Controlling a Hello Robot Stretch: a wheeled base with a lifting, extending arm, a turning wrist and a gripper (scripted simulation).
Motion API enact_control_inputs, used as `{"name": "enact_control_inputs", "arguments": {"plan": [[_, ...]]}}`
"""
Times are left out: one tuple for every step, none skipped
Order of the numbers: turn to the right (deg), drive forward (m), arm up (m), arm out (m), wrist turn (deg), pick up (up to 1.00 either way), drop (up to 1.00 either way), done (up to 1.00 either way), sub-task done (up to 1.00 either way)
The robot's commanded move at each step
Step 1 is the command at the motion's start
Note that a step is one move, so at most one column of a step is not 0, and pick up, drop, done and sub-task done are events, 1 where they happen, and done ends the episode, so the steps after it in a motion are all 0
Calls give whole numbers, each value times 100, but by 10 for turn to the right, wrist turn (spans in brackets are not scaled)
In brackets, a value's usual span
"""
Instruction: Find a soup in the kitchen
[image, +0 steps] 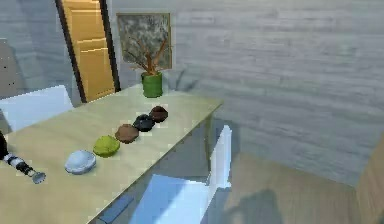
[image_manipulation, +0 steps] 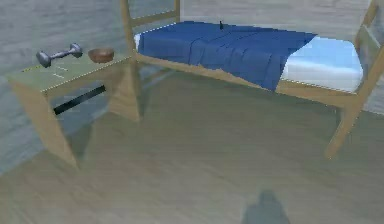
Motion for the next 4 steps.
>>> {"name": "enact_control_inputs", "arguments": {"plan": [[-450,0,0,0,0,0,0,0,0],[-450,0,0,0,0,0,0,0,0],[-450,0,0,0,0,0,0,0,0],[-300,0,0,0,0,0,0,0,0]]}}
